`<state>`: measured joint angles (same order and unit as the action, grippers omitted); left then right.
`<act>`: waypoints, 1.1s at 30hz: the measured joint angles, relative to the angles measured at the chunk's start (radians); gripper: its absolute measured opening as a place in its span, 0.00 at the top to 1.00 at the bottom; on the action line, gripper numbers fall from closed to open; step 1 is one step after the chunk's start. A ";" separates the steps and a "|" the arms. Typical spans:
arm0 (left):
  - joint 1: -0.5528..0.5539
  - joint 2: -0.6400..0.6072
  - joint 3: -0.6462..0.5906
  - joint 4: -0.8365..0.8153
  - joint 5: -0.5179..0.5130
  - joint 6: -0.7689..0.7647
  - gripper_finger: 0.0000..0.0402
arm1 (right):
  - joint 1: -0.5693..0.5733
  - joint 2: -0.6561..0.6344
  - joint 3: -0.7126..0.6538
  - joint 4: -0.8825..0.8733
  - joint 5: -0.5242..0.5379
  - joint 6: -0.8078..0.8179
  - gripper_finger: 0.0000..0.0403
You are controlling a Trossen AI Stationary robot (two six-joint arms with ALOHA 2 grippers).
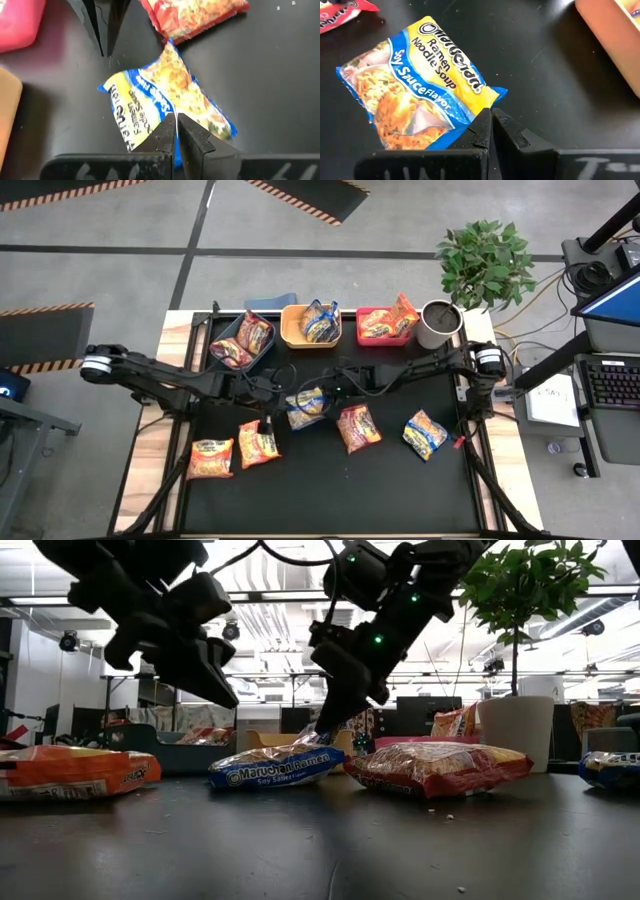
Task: Sort Maruchan noodles
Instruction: Put the blue noodle pack into the yellow bin
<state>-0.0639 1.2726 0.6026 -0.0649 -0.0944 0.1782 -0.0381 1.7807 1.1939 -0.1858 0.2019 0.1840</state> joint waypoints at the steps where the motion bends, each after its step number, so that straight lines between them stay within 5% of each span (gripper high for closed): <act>1: 0.001 0.007 -0.005 0.024 0.000 0.001 1.00 | 0.000 -0.003 -0.006 0.007 -0.002 0.005 0.98; 25: 0.002 0.217 -0.015 0.135 0.071 -0.167 1.00 | -0.042 -0.040 -0.021 0.035 -0.071 0.049 0.97; 33: 0.003 0.217 -0.064 0.219 0.071 -0.225 1.00 | -0.097 -0.040 -0.020 0.033 -0.147 0.175 0.79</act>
<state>-0.0608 1.4891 0.5383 0.1537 -0.0235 -0.0467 -0.1355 1.7409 1.1736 -0.1529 0.0553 0.3590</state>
